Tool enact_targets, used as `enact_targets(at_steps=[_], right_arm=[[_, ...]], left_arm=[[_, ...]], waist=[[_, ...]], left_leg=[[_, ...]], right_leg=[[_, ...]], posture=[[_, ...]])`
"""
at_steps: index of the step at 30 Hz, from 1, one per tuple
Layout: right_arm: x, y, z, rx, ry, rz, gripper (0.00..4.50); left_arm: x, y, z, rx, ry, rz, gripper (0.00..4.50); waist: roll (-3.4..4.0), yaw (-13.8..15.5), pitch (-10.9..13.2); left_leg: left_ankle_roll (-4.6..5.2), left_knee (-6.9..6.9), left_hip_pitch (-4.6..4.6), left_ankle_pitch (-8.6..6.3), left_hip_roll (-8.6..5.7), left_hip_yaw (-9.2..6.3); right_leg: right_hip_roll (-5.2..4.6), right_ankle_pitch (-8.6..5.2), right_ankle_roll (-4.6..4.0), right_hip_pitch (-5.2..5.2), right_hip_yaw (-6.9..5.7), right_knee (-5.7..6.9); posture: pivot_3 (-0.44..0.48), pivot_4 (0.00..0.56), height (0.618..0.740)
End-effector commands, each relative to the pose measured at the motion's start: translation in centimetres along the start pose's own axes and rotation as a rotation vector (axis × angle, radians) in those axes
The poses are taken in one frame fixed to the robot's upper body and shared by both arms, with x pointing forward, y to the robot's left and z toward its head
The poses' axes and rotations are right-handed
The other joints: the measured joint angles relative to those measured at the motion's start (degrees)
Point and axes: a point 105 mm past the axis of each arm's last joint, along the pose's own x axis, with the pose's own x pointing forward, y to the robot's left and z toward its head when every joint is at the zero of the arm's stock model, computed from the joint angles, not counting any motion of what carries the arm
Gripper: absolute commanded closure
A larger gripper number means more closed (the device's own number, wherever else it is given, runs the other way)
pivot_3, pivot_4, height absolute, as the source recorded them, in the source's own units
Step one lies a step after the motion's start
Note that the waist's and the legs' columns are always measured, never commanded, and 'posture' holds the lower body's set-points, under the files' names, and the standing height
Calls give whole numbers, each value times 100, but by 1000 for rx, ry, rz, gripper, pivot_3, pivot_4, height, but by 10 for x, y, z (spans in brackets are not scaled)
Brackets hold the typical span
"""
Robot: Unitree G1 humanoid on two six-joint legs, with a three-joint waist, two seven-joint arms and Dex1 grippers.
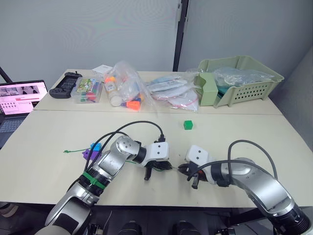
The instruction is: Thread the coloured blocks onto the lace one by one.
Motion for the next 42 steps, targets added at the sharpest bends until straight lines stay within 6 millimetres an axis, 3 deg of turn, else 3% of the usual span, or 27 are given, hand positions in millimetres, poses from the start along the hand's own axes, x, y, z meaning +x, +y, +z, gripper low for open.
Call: enact_targets(at_steps=[1,9,12,20,35,42], right_arm=[[-10,-2,21,14,-117,-39,3458],[-37,-35,25,233,-267,-264,749],[-29,-67,8,335,-266,-520,749],[9,-103,11,446,-333,-827,749],[47,-155,11,468,-363,-930,749],[70,-161,19,491,-389,-885,749]], left_arm=[[-9,4,6,11,-19,29,4500],[-24,7,2,-12,-1,55,4500],[-34,3,-3,-22,15,59,4500],[-47,2,-10,-59,41,99,4500],[-53,-2,-13,-84,56,122,4500],[-53,-4,-14,-90,60,122,4500]], waist=[[0,0,0],[0,5,0],[0,-19,-1],[4,-65,-2],[5,-166,-2],[6,-206,-2]], left_leg=[[0,0,0,0,-1,1],[0,0,0,0,-1,-1],[0,-3,0,0,1,-2],[0,-11,-1,0,2,4],[-1,-24,3,0,1,1],[-1,-47,11,0,1,-2]], right_leg=[[-1,0,0,-1,1,1],[-2,0,0,1,1,0],[0,0,0,-1,0,2],[0,2,-3,-17,7,11],[-3,7,-10,-18,3,18],[-4,12,-17,-22,4,19]], posture=[[0,150,740],[0,150,740],[0,150,740],[0,150,740],[0,150,740],[0,150,740]])
